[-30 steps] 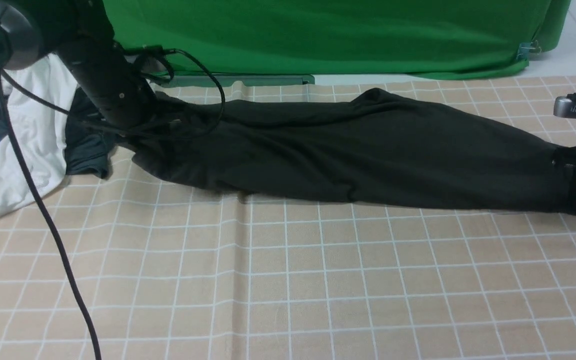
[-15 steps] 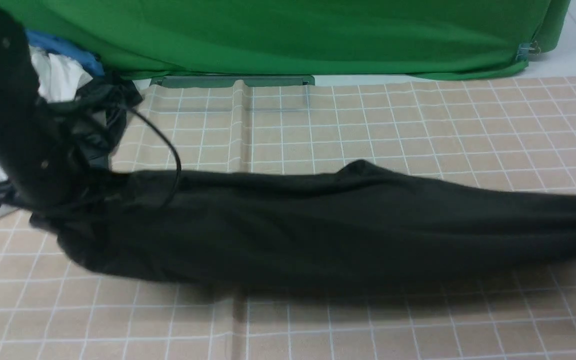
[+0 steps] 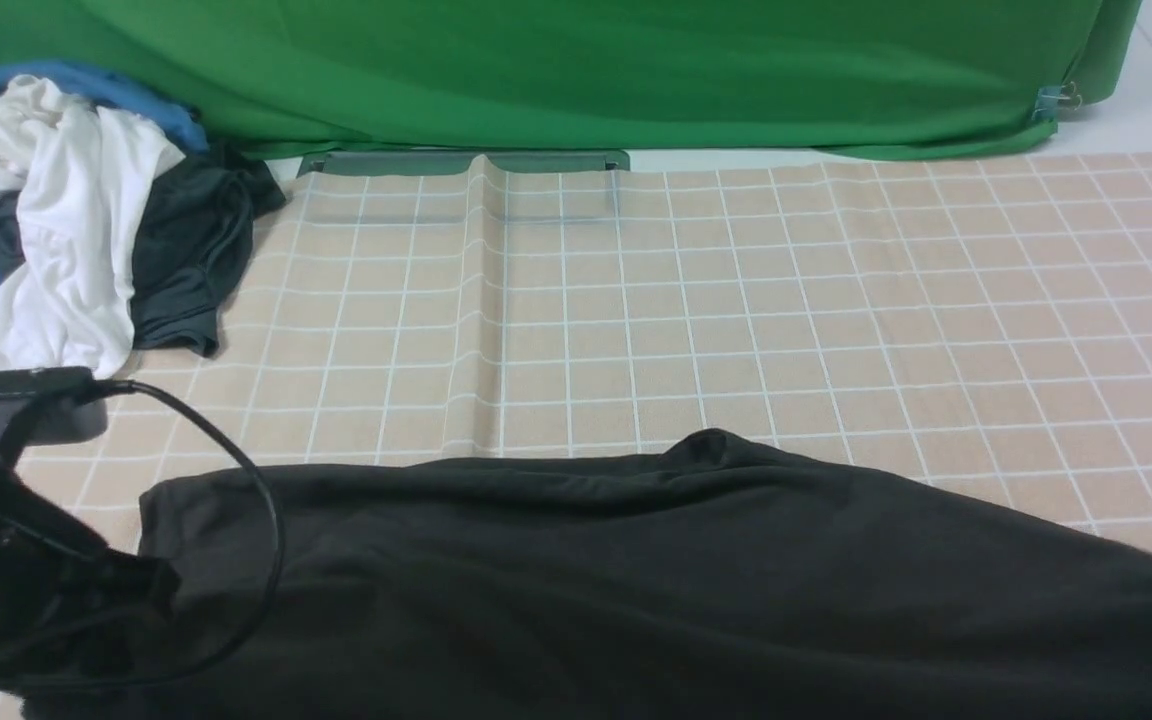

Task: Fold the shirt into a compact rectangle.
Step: 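Pull the folded dark garment lengthwise by its ends to straighten it flat on the table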

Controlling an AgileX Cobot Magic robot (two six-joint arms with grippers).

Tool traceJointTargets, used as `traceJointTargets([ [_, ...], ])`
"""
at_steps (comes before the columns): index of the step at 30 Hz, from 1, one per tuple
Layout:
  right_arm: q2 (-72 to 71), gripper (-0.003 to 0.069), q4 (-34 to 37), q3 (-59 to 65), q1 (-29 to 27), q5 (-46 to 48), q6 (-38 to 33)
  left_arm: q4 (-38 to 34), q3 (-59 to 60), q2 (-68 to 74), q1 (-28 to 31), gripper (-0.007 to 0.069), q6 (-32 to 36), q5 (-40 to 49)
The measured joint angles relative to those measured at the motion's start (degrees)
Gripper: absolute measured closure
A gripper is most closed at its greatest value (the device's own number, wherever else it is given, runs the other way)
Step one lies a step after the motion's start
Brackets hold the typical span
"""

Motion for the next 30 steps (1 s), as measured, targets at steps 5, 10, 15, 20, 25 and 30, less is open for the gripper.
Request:
traceJointTargets([
  [5,0.0,0.0361,-0.43,0.04,0.0,0.24,0.31,2.07,-0.39,-1.89,0.04,0.0165,-0.14,1.27],
  [10,-0.1,0.0343,0.36,-2.98,0.0,2.52,1.81,-2.23,-3.7,-1.18,-0.09,0.011,1.27,-6.25],
  [15,-1.2,0.0562,8.81,-6.2,1.59,1.21,-1.17,-8.03,-8.74,8.44,-5.05,0.0393,4.21,-11.7],
  [20,-1.32,0.0621,11.59,-6.32,7.31,-1.69,-2.48,-8.06,-11.55,19.41,-9.9,0.0592,5.15,-14.38],
  [25,-1.32,0.0621,12.35,-6.32,14.06,-7.13,-3.06,-5.25,-13.83,29.88,-11.03,0.0609,4.74,-20.43],
  [30,-1.06,0.0585,12.07,-6.32,15.45,-12.07,-3.4,-1.3,-15.87,34.39,-9.25,0.0607,0.55,-26.73],
])
